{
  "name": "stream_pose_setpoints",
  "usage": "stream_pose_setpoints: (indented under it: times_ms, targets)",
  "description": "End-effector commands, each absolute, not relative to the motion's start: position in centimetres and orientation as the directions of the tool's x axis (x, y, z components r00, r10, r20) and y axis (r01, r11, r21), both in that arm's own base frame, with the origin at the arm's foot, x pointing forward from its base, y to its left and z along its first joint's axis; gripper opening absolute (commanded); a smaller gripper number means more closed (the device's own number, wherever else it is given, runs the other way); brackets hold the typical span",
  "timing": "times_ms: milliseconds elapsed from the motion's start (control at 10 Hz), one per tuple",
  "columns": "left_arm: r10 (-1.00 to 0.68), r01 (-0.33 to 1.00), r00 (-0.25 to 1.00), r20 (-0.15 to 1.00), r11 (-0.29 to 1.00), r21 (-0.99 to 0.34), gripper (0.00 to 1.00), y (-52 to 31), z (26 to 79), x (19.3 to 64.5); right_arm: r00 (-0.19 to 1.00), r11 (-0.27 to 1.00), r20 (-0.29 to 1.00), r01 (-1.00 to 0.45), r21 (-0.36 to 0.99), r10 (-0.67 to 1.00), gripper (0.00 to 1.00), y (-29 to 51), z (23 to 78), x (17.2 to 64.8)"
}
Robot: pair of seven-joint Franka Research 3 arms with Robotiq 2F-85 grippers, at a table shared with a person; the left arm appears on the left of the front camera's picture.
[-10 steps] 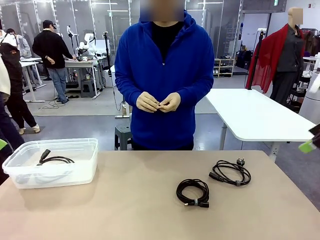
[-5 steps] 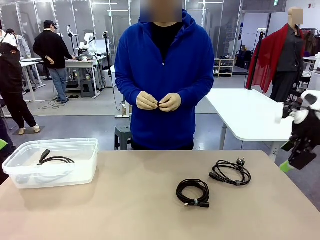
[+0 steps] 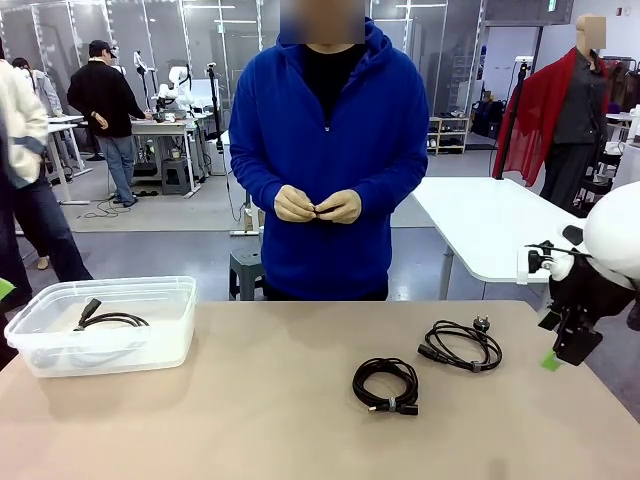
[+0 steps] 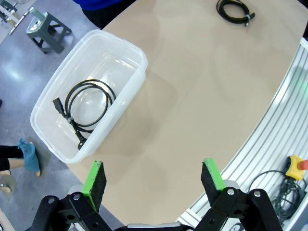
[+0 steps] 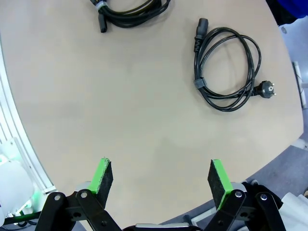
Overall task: Organize and store the cables.
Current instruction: Place the Power Cable into the Organizing box.
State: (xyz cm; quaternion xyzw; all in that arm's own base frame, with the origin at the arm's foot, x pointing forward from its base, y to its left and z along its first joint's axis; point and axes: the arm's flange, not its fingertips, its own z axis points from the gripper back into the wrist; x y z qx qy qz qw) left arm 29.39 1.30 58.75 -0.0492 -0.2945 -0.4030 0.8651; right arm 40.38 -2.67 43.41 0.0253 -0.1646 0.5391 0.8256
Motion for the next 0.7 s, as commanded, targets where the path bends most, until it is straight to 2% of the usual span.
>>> stream_pose_setpoints:
  times_ms: [0, 100, 200, 600]
  targets:
    - [-0.67, 0.729, 0.501, 0.548, 0.668, 0.15, 1.0, 1.2, 58.7, 29.4, 0.331, 0.395, 0.322, -0.904, -0.161, 0.887, 1.0, -3.5, 44.3, 40.4]
    - [-0.67, 0.729, 0.501, 0.548, 0.668, 0.15, 1.0, 1.2, 58.7, 29.4, 0.329, 0.39, 0.297, -0.904, -0.175, 0.896, 1.0, -3.7, 45.4, 39.5]
    - [-0.67, 0.729, 0.501, 0.548, 0.668, 0.15, 1.0, 1.2, 58.7, 29.4, 0.361, 0.416, 0.303, -0.898, -0.143, 0.882, 1.0, -2.9, 43.7, 40.4]
    - [-0.67, 0.729, 0.501, 0.548, 0.668, 0.15, 1.0, 1.2, 58.7, 29.4, 0.358, 0.414, 0.297, -0.898, -0.149, 0.885, 1.0, -3.0, 44.0, 40.2]
